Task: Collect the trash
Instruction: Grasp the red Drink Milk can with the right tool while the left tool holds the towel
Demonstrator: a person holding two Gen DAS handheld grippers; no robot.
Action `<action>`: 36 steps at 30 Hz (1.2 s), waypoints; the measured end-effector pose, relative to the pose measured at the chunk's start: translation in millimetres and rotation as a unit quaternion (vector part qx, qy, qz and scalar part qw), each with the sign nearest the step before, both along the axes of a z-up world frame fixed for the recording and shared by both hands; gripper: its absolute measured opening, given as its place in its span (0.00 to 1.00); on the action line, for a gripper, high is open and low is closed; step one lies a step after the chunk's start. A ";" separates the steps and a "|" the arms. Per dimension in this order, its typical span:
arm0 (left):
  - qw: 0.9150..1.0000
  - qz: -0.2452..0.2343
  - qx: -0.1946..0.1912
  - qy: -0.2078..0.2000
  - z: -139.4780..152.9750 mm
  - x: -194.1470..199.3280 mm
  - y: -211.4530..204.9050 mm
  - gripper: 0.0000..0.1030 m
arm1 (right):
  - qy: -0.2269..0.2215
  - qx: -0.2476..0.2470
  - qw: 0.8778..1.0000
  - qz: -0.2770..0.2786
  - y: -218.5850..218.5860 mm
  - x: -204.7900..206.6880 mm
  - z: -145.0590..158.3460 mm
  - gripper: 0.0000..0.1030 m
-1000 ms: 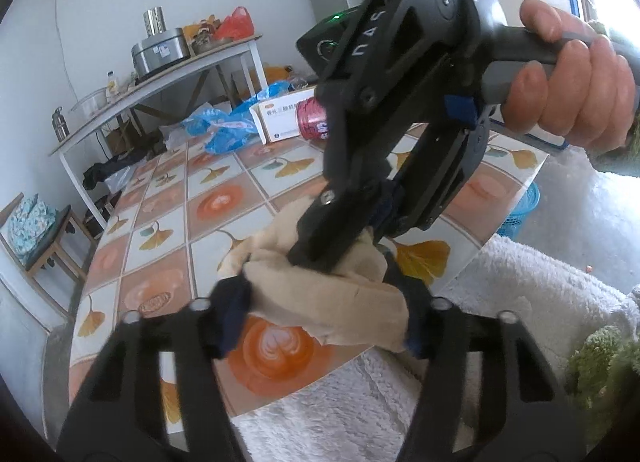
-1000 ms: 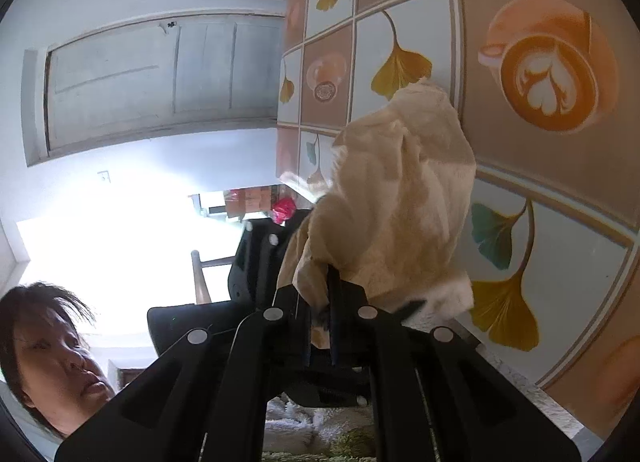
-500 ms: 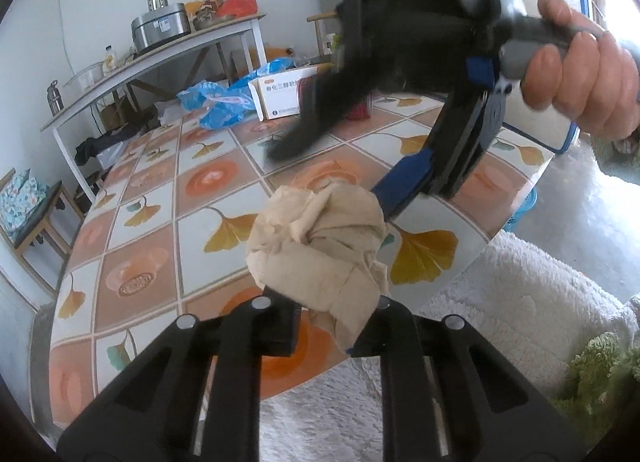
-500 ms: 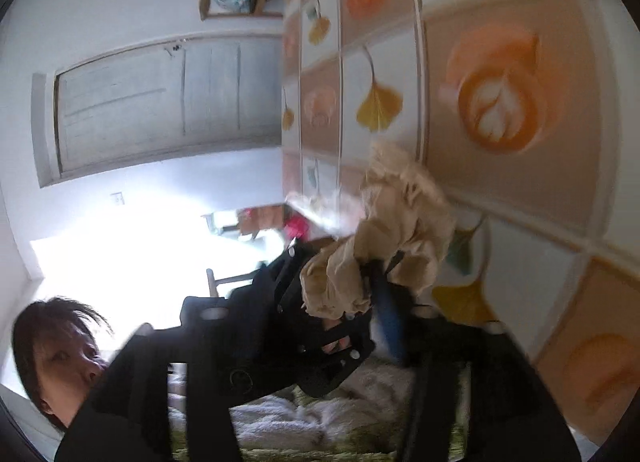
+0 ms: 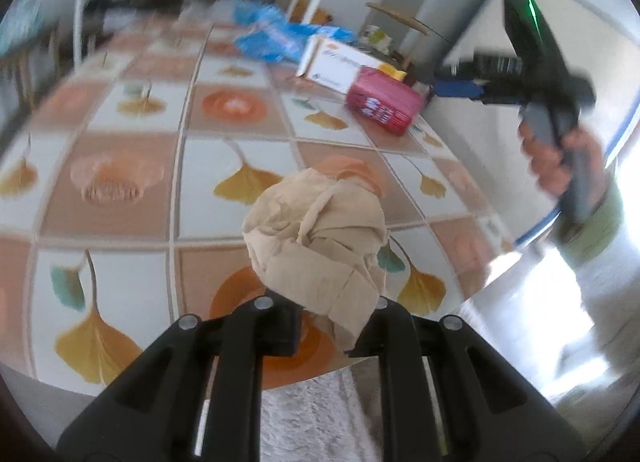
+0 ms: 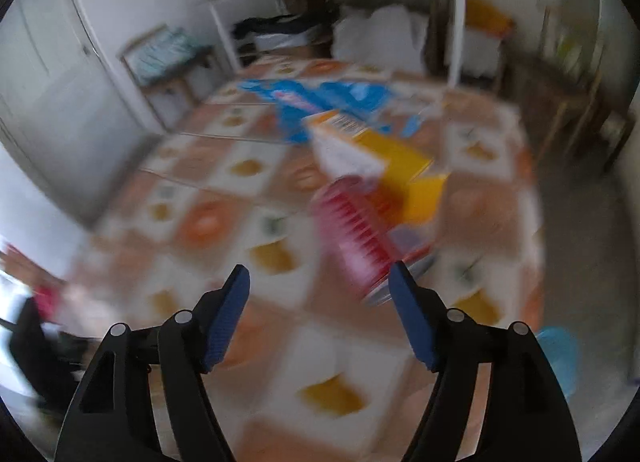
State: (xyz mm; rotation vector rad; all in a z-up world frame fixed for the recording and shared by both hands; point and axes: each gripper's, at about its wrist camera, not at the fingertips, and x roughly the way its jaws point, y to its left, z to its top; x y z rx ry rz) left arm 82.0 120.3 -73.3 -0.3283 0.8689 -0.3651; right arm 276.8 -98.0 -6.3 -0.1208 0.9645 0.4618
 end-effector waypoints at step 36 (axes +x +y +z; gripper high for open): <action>0.997 0.023 -0.062 0.034 -5.2 1.8 15.2 0.12 | 0.150 -0.033 0.987 0.056 10.9 -26.5 -52.7 0.62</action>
